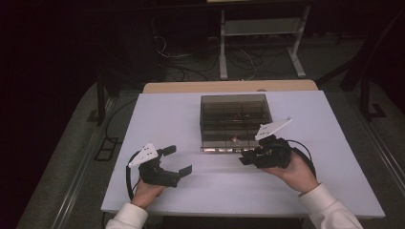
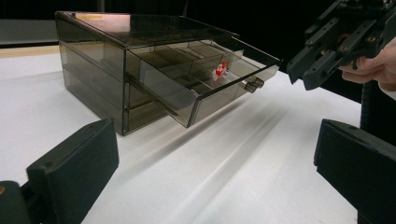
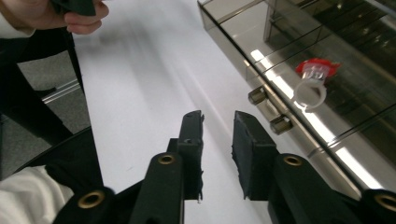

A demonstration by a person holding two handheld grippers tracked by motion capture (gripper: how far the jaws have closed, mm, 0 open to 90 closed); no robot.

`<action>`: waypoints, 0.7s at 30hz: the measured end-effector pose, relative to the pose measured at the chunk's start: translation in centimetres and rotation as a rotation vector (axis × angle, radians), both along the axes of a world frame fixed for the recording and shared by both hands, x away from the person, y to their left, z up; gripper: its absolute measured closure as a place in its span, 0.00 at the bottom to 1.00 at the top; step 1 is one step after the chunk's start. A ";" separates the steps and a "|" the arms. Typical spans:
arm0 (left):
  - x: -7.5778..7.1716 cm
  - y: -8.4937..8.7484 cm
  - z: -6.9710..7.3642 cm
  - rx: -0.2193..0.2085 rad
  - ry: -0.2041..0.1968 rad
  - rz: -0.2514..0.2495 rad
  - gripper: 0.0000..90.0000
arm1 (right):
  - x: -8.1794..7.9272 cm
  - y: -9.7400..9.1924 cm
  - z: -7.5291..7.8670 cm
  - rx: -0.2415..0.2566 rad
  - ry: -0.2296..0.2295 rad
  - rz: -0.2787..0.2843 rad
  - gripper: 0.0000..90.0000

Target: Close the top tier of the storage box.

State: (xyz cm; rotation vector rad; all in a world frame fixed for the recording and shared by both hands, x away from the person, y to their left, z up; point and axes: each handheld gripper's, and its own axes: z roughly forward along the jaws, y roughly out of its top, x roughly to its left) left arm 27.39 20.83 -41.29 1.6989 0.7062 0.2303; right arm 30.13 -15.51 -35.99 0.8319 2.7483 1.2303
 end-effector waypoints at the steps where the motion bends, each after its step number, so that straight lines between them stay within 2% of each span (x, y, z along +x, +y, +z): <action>1: 0.0 0.0 0.0 0.000 0.000 0.000 0.00 | 0.0 0.0 -0.1 0.000 0.004 0.000 0.82; 15: 0.0 0.0 0.0 -0.001 0.000 -0.001 0.00 | 0.1 0.3 -1.8 -0.019 0.044 0.010 0.96; 21: 0.0 0.0 0.0 0.000 0.000 -0.001 0.00 | 0.5 0.3 -2.4 -0.031 0.050 -0.020 0.99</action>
